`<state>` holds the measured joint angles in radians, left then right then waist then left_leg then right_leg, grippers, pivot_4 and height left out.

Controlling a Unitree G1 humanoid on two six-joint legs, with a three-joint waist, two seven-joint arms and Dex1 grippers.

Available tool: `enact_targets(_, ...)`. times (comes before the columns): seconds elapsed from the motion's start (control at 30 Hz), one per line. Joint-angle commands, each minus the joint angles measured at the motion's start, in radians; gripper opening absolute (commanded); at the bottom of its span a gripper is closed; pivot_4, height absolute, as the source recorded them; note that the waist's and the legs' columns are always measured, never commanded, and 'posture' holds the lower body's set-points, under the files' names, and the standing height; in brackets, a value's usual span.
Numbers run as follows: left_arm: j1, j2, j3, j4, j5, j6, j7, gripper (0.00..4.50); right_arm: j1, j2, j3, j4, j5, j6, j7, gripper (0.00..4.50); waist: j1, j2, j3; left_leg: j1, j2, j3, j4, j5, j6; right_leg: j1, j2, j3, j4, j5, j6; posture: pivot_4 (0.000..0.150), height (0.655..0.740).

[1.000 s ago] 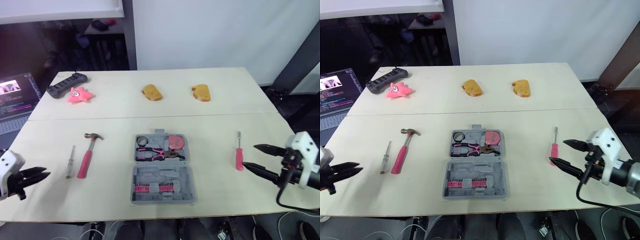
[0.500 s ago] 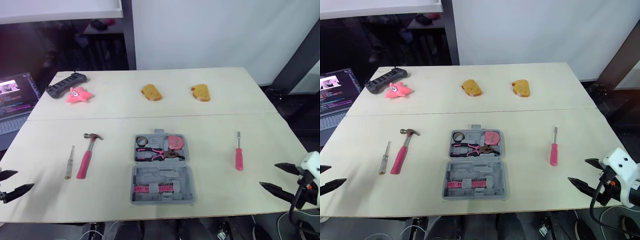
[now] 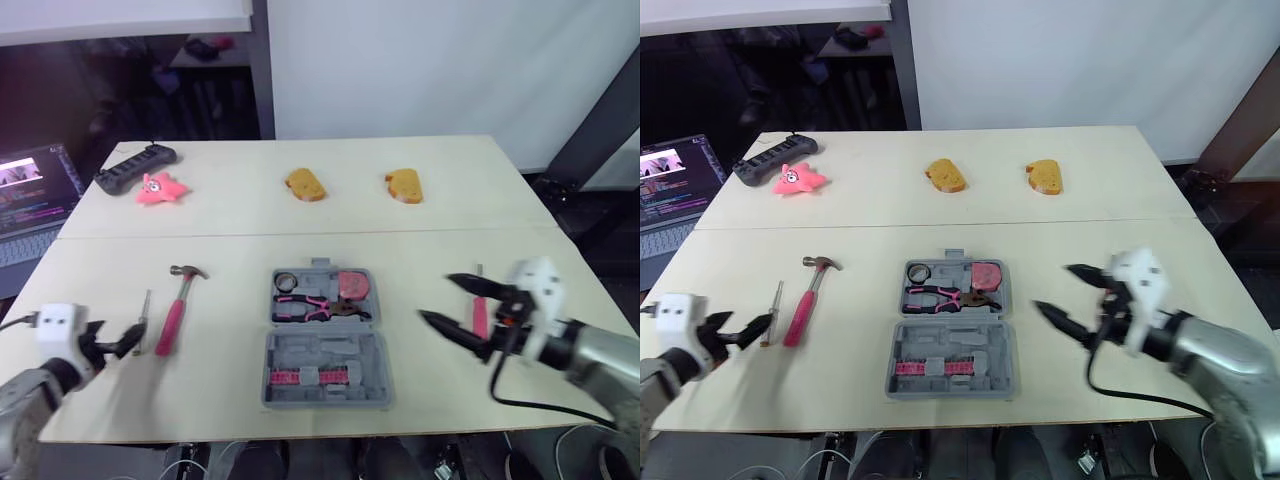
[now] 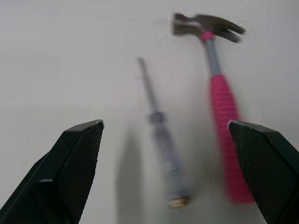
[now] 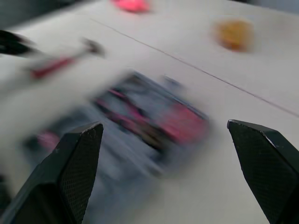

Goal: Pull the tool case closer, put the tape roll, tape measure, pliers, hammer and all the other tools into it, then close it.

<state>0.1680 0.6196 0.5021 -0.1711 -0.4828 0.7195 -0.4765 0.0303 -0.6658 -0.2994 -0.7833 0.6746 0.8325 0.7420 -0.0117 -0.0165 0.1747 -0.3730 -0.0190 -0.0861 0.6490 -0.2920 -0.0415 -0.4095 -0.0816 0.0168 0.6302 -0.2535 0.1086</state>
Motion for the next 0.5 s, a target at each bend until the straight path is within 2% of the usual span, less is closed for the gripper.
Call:
enact_targets(0.03,-0.032,0.003,0.01,-0.109,-0.021,0.181,0.109,4.48,-0.086,-0.012,0.148,-0.01,-0.024,-0.022,-0.009,4.5,0.0,0.001,0.0,0.0,0.0,0.0,0.0,0.0,0.0,0.0,0.0,0.0,0.0,0.0,0.0,0.15,0.74)
enact_targets(0.2,-0.216,0.018,0.006,-0.072,-0.007,0.419,0.234,4.48,-0.193,-0.057,0.279,0.035,-0.071,-0.065,0.04,4.5,0.003,0.0,0.0,0.0,-0.002,0.0,0.001,0.001,-0.001,0.001,0.0,-0.001,0.0,0.0,0.0,0.15,0.74)
enact_targets(0.27,-0.273,0.039,-0.015,-0.042,-0.005,0.474,0.232,4.48,-0.212,-0.067,0.304,0.045,-0.08,-0.077,0.046,4.5,0.002,-0.001,0.0,0.0,-0.002,-0.001,0.001,0.001,-0.001,0.001,0.0,-0.001,0.0,0.0,0.0,0.15,0.74)
enact_targets(0.5,-0.415,0.087,-0.131,0.156,0.074,0.483,0.231,4.48,-0.208,-0.075,0.334,0.076,-0.112,-0.112,0.045,4.5,-0.006,-0.001,0.0,0.0,-0.002,0.0,0.0,0.001,-0.001,-0.001,0.0,0.0,0.0,0.0,0.0,0.15,0.74)
